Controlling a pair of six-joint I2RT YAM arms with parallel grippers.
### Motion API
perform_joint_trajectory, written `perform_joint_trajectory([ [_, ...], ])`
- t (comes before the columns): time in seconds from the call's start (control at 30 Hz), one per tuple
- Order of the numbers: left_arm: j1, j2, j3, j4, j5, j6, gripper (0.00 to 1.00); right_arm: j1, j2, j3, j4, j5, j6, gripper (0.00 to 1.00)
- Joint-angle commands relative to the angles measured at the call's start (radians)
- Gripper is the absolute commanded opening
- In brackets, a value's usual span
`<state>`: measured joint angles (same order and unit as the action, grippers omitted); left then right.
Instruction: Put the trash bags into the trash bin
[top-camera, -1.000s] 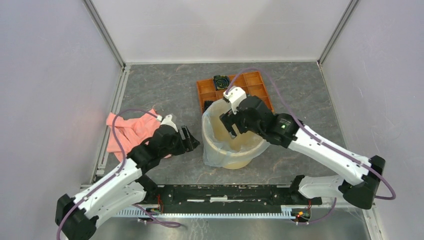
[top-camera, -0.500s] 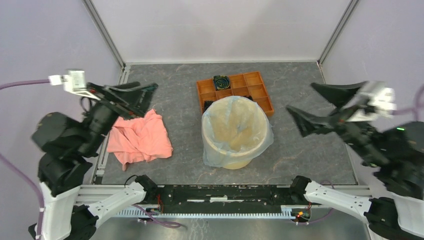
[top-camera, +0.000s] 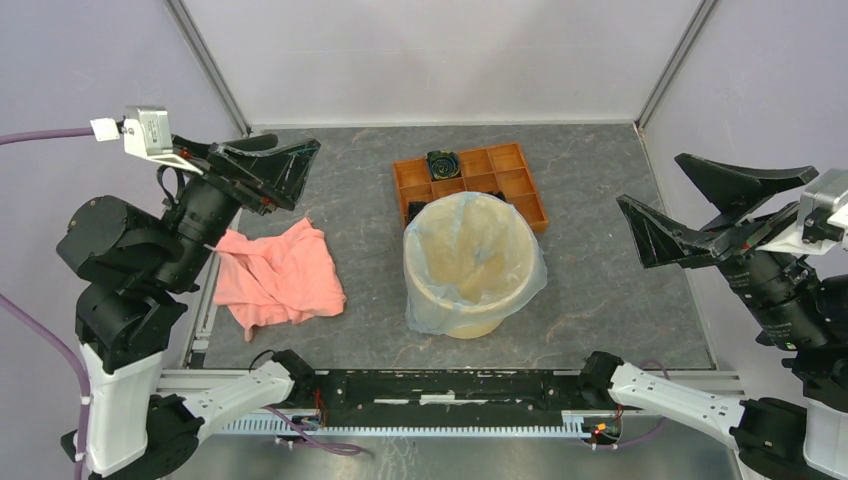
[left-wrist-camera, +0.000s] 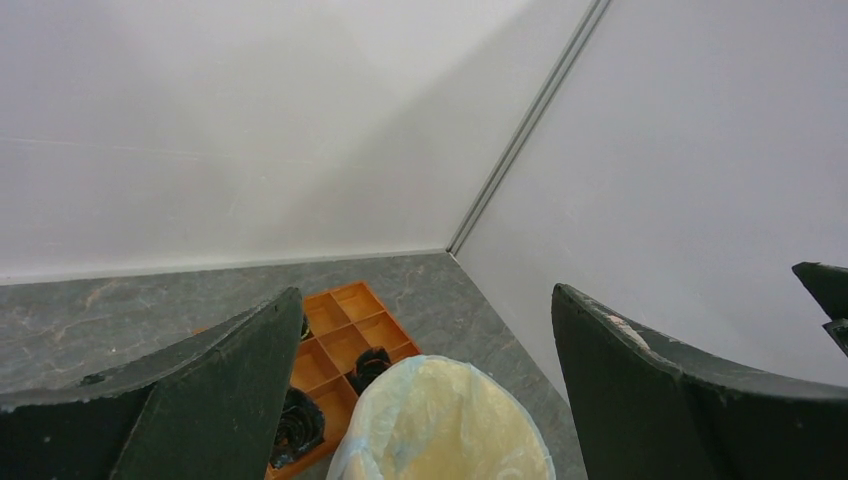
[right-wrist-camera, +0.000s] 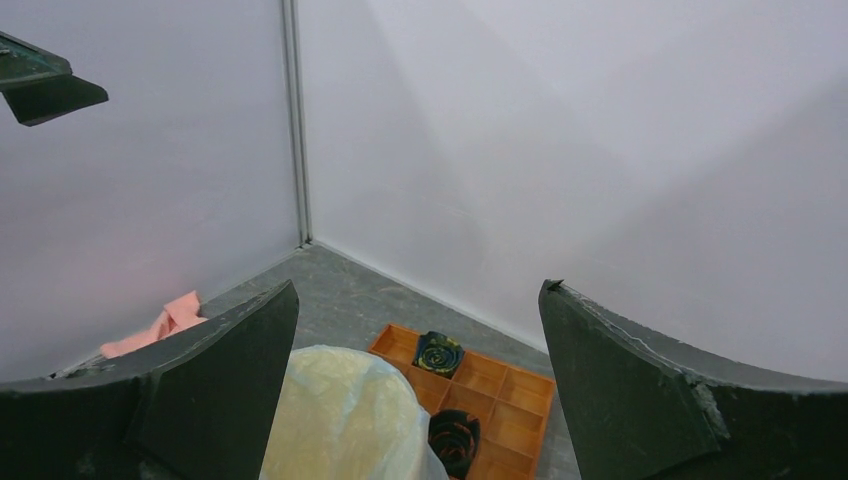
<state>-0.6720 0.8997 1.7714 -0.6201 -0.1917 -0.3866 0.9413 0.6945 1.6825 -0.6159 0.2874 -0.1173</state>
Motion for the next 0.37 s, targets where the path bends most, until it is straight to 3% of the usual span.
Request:
perform_joint_trajectory([
  [0.0, -0.003, -0.001, -0.004, 0.015, -0.004, 0.046, 1.00, -0.001, 0.008, 0.005, 0.012, 0.066, -0.034, 0.98],
  [0.33, -0.003, -0.002, -0.025, 0.016, -0.007, 0.042, 1.00, -0.002, -0.067, -0.162, 0.081, 0.043, -0.063, 0.98],
])
